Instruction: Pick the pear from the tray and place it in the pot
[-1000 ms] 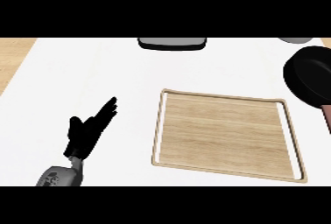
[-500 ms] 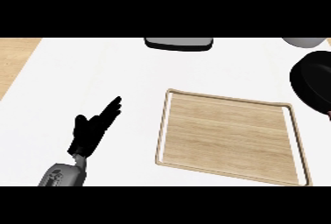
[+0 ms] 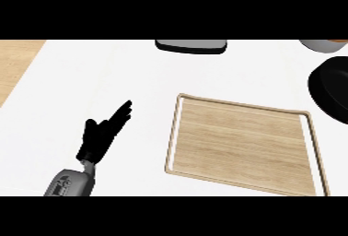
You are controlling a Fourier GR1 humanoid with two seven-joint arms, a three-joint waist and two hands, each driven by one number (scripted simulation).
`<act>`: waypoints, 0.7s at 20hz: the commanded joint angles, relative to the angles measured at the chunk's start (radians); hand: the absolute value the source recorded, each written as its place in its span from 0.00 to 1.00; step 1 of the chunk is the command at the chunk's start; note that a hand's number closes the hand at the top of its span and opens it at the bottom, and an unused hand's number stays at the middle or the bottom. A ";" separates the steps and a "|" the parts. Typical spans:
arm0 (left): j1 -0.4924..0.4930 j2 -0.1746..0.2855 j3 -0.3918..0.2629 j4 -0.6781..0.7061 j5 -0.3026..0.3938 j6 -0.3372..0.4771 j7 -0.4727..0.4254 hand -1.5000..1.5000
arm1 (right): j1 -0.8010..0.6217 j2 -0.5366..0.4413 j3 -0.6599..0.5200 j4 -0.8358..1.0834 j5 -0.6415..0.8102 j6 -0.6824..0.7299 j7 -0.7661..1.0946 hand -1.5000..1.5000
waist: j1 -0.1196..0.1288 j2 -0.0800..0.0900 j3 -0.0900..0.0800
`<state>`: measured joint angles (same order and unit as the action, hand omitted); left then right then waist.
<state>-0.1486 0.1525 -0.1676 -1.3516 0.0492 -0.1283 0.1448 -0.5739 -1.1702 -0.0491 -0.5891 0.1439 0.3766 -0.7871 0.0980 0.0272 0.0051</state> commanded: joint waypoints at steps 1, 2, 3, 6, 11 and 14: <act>0.030 0.007 -0.003 -0.025 -0.001 -0.006 -0.002 0.50 | -0.124 0.029 0.072 0.045 0.092 0.038 -0.046 1.00 | 0.001 -0.005 -0.002; -0.013 -0.019 0.000 0.016 -0.014 0.022 0.004 0.50 | -0.125 0.081 0.113 0.037 0.134 -0.012 -0.046 1.00 | -0.007 -0.001 -0.002; 0.007 0.011 0.005 -0.004 -0.006 -0.006 -0.005 0.50 | -0.130 0.077 0.134 0.045 0.182 -0.076 -0.057 1.00 | -0.008 -0.003 -0.002; -0.061 -0.024 0.002 0.028 -0.013 0.020 0.035 0.50 | -0.219 0.093 0.196 0.036 0.295 -0.206 0.039 1.00 | 0.000 0.003 -0.003; -0.022 -0.031 -0.009 0.027 -0.032 0.029 -0.001 0.50 | -0.281 0.198 0.309 0.120 0.464 -0.295 0.104 1.00 | -0.014 -0.003 -0.004; -0.010 -0.015 0.015 0.024 -0.008 0.012 0.000 0.50 | -0.264 0.237 0.390 0.183 0.542 -0.215 0.164 1.00 | -0.017 -0.003 -0.004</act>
<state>-0.1638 0.1474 -0.1551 -1.3379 0.0408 -0.1214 0.1518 -0.8126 -0.9861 0.2547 -0.4672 0.5845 0.1298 -0.6957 0.0869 0.0246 0.0015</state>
